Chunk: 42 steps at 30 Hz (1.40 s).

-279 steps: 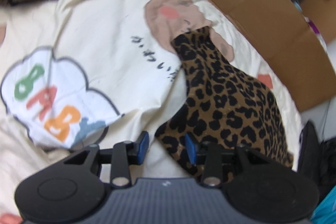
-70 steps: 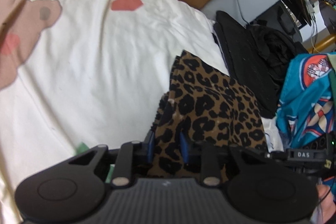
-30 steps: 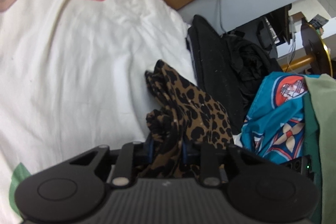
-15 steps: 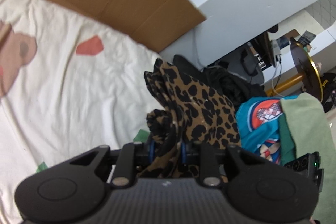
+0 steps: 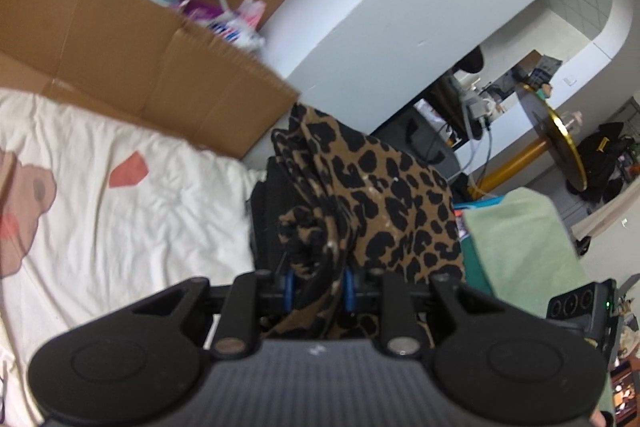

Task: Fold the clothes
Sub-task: 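Lift the leopard garment with both closed tools and hold it upright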

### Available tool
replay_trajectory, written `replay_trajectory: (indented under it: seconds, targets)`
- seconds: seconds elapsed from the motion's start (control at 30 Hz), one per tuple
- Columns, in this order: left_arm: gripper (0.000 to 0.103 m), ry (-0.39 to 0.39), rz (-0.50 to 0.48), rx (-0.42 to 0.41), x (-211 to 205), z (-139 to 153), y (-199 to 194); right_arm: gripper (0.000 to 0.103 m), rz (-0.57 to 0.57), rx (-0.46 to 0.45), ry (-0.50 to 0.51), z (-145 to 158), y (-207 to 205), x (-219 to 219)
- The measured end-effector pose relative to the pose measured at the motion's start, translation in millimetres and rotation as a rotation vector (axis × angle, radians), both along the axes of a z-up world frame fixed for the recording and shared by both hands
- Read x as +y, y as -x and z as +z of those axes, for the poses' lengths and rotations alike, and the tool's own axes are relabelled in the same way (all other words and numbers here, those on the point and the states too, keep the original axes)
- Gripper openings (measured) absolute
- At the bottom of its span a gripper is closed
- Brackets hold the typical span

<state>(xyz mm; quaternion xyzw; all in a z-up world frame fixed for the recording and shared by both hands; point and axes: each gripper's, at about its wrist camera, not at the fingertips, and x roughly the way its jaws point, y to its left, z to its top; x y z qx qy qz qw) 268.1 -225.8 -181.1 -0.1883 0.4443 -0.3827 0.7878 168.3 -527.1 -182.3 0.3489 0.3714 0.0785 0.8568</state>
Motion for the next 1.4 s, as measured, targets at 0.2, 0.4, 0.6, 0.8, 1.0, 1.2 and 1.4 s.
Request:
replay_trajectory:
  seconds: [0.2,0.4,0.6,0.8,1.0,1.2,1.4]
  targets:
    - [0.024,0.013,0.012,-0.044,-13,55,26,0.004,0.016,-0.061,0.028,57,18,-11]
    - [0.024,0.029,0.020,-0.083,-27,101,51,0.004,0.018,-0.105,0.055,101,40,-28]
    - [0.024,0.043,0.020,-0.125,-45,138,77,0.004,0.019,-0.145,0.079,142,63,-47]
    - [0.024,0.047,0.037,-0.145,-60,165,101,0.004,0.018,-0.177,0.103,176,82,-62]
    - [0.024,0.028,0.036,-0.166,-69,183,117,0.004,0.022,-0.208,0.135,198,96,-71]
    - [0.024,0.026,0.002,-0.172,-82,181,117,0.004,0.013,-0.226,0.149,197,105,-81]
    - [0.024,0.034,-0.041,-0.169,-106,162,111,0.004,-0.016,-0.215,0.180,186,107,-98]
